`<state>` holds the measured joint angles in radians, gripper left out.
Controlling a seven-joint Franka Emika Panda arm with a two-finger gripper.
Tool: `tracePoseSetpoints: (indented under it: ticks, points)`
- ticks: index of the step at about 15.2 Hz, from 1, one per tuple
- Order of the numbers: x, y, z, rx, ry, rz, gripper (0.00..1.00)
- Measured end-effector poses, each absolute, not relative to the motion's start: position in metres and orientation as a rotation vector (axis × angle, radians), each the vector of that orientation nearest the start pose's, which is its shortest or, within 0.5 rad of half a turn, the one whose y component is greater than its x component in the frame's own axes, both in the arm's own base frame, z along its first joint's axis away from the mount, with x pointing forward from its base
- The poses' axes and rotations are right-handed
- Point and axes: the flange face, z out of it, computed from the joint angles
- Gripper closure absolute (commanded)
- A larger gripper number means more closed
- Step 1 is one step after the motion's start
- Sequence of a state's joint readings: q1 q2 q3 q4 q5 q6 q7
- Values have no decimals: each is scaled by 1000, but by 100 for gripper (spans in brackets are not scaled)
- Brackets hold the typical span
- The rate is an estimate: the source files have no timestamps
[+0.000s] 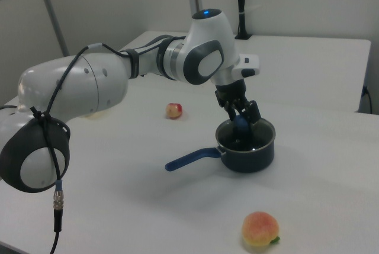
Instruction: Close lid
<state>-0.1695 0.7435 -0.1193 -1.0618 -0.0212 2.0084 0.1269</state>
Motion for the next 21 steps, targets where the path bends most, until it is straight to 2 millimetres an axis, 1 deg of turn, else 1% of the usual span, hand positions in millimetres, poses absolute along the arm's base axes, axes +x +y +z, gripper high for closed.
tracePoseSetpoints:
  ticks: [1, 3, 6, 8, 11, 15, 18, 20, 21]
  points:
    - [750, -192, 419, -3183, 595, -330, 0]
    - [747, -192, 435, -3179, 597, -359, 0]
    - [736, -187, 474, -3164, 595, -421, 0]
    - [724, -176, 507, -3144, 576, -465, 0]
    - [699, -149, 549, -3122, 528, -453, 0]
    - [660, -111, 595, -3098, 464, -327, 0]
    - [625, -74, 632, -3060, 394, -280, 0]
    - [598, -46, 651, -3042, 336, -245, 0]
    - [577, -25, 659, -3043, 290, -205, 0]
